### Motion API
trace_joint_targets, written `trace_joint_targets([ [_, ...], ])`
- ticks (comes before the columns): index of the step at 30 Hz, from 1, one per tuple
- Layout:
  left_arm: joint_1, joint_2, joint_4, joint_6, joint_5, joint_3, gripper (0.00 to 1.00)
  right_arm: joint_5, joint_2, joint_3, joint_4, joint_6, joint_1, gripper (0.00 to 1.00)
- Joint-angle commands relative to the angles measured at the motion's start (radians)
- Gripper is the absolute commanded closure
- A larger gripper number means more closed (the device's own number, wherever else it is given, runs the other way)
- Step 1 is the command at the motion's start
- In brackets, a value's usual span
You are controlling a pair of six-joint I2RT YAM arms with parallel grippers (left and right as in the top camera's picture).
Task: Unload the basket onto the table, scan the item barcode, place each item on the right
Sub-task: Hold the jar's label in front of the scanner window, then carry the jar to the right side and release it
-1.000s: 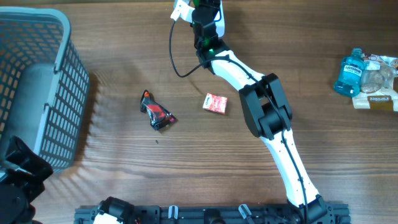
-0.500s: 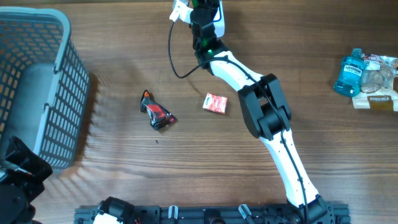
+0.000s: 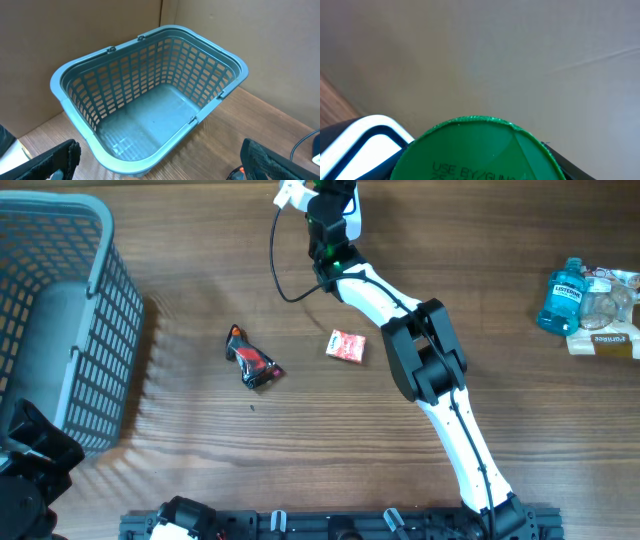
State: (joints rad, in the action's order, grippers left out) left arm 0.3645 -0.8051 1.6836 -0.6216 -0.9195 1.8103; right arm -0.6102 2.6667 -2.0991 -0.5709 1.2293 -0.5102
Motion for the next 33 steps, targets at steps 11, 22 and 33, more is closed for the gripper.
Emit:
trace_joint_targets([
  [11,-0.005,-0.008,0.0,0.016,-0.021,-0.007,0.0,-0.247,-0.19,-0.02,0.031,-0.27,0.091,0.62],
  [22,-0.005,-0.008,0.0,0.015,-0.021,-0.007,0.0,-0.339,-0.212,-0.02,0.498,-0.62,0.329,0.6],
  [33,-0.005,-0.008,0.0,0.008,-0.02,-0.007,0.0,-0.12,-0.212,-0.02,1.19,-1.208,0.636,0.6],
])
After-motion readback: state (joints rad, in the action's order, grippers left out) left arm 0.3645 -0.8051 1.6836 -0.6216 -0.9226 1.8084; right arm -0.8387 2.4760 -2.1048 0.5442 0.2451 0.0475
